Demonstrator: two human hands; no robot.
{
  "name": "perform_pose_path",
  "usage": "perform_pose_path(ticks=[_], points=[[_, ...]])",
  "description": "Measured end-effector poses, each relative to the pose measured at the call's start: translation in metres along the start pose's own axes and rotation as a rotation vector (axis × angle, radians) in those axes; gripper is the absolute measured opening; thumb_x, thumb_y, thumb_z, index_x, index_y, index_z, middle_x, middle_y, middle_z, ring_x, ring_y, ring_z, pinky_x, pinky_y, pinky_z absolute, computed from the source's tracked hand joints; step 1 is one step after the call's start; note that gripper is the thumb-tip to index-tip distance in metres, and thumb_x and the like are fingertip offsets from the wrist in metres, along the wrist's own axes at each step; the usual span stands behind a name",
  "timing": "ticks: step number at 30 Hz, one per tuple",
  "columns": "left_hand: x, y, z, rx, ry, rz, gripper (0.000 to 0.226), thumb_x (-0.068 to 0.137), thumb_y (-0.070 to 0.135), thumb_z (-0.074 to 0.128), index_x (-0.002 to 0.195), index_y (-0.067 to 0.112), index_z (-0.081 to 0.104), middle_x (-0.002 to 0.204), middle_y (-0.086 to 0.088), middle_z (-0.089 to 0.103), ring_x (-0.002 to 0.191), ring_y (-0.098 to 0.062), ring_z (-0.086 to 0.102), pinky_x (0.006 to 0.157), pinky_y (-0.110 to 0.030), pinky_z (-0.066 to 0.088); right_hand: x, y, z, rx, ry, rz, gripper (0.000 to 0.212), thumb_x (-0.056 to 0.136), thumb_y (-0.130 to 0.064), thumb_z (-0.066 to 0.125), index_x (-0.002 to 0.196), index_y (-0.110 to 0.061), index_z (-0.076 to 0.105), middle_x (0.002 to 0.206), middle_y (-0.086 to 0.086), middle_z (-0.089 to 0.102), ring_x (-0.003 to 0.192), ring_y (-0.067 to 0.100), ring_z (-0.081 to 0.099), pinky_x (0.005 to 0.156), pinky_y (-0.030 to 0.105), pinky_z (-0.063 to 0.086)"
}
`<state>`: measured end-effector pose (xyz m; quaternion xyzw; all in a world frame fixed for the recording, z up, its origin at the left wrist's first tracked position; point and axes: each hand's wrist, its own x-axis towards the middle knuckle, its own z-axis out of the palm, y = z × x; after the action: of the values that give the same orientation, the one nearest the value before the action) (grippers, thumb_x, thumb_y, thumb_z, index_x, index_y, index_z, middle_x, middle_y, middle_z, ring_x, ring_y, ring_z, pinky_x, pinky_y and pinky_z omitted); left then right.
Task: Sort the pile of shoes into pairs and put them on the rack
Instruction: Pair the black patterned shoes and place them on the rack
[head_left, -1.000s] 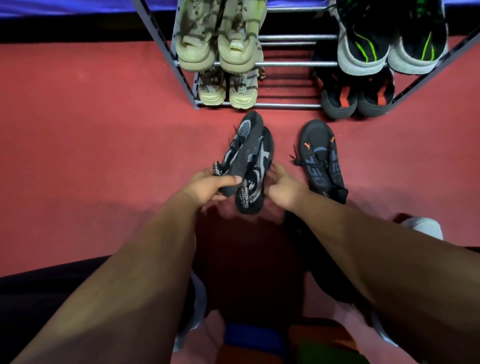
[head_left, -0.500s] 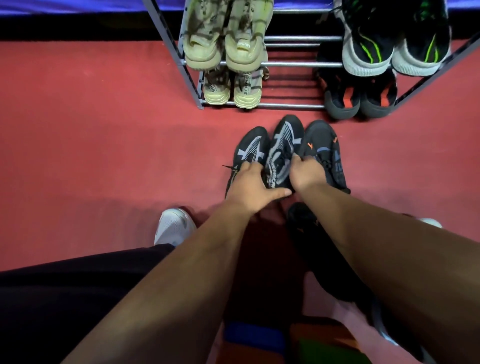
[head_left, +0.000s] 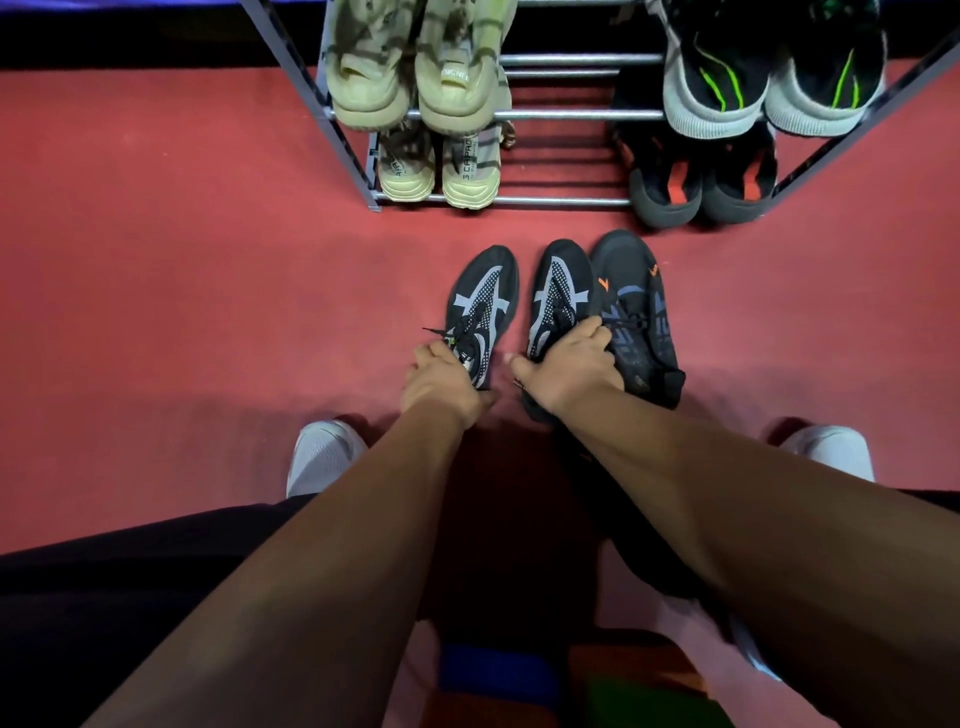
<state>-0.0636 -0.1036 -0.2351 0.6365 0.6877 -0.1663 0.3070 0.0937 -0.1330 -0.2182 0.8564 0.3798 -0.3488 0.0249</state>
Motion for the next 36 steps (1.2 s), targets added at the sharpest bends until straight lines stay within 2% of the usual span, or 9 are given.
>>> perform_pose_path(ticks=[4,10,19,23,26,28,30,33,36], points=[[0.005,0.003,0.005,-0.026,0.015,-0.011,0.114,0.072,0.058,0.087,0.149,0.001,0.026,0.143,-0.016,0.035,0.131,-0.039,0.043,0.106,-0.048,0.045,0.005,-0.001,0.008,-0.098,-0.087,0.032,0.17,0.056,-0.085,0.081,0.16,0.003,-0.021,0.163,0.016,0.023,0.145,0.035,0.041,0.113,0.05,0.044],[0.009,0.001,-0.002,-0.071,-0.024,-0.022,0.116,0.069,0.051,0.089,0.154,0.006,0.024,0.148,-0.016,0.033,0.136,-0.039,0.04,0.111,-0.047,0.043,0.005,-0.001,0.021,-0.084,0.032,0.017,0.158,0.067,-0.067,0.086,0.159,0.007,-0.02,0.154,0.017,0.03,0.135,0.032,0.049,0.105,0.046,0.05],[-0.006,0.009,-0.029,-0.202,-0.03,-0.122,0.125,0.059,0.046,0.093,0.158,0.007,0.027,0.15,-0.017,0.041,0.14,-0.035,0.043,0.118,-0.039,0.041,-0.006,-0.007,-0.014,-0.04,-0.003,0.063,0.14,0.079,-0.061,0.079,0.165,-0.007,-0.017,0.164,0.007,0.024,0.138,0.034,0.048,0.105,0.048,0.047],[-0.028,0.026,-0.06,-0.389,-0.063,-0.151,0.098,0.057,0.034,0.095,0.14,0.008,0.05,0.126,-0.008,0.065,0.113,-0.026,0.067,0.093,-0.031,0.057,-0.029,-0.019,-0.056,-0.022,0.0,0.076,0.13,0.08,-0.046,0.082,0.166,-0.005,-0.007,0.167,0.011,0.026,0.145,0.038,0.042,0.113,0.048,0.041],[-0.053,0.035,-0.094,-0.357,-0.151,-0.128,0.059,0.059,0.033,0.093,0.11,0.014,0.07,0.091,-0.003,0.072,0.073,-0.018,0.069,0.061,-0.025,0.053,-0.053,-0.031,-0.097,0.024,-0.012,0.084,0.105,0.074,-0.037,0.079,0.157,-0.007,0.022,0.145,0.012,0.056,0.129,0.035,0.06,0.102,0.044,0.053],[-0.075,0.045,-0.124,-0.22,-0.183,-0.083,0.034,0.066,0.033,0.089,0.086,0.015,0.068,0.077,-0.002,0.068,0.064,-0.017,0.066,0.056,-0.024,0.05,-0.077,-0.042,-0.131,-0.046,-0.032,0.05,0.065,0.077,-0.034,0.076,0.129,-0.006,0.051,0.112,0.008,0.075,0.103,0.029,0.075,0.084,0.037,0.06],[-0.095,0.058,-0.158,-0.051,-0.221,-0.019,0.029,0.074,0.034,0.084,0.076,0.014,0.064,0.072,-0.004,0.064,0.067,-0.021,0.065,0.061,-0.025,0.05,-0.101,-0.056,-0.168,-0.23,-0.152,-0.049,0.031,0.084,-0.033,0.071,0.102,-0.007,0.074,0.087,0.002,0.081,0.08,0.019,0.079,0.076,0.031,0.063],[-0.125,0.079,-0.216,0.09,-0.358,0.049,0.028,0.095,0.03,0.068,0.078,0.01,0.059,0.075,-0.008,0.056,0.065,-0.023,0.053,0.058,-0.027,0.039,-0.126,-0.074,-0.216,-0.39,-0.224,-0.139,0.026,0.084,-0.031,0.07,0.091,-0.008,0.08,0.081,0.004,0.081,0.059,0.019,0.072,0.066,0.028,0.061],[-0.154,0.088,-0.272,0.145,-0.425,0.05,0.03,0.1,0.031,0.059,0.078,0.01,0.056,0.072,-0.007,0.055,0.056,-0.02,0.05,0.054,-0.024,0.036,-0.151,-0.082,-0.261,-0.403,-0.239,-0.202,0.022,0.091,-0.025,0.066,0.075,-0.01,0.07,0.064,0.007,0.069,0.046,0.022,0.06,0.05,0.023,0.051]])
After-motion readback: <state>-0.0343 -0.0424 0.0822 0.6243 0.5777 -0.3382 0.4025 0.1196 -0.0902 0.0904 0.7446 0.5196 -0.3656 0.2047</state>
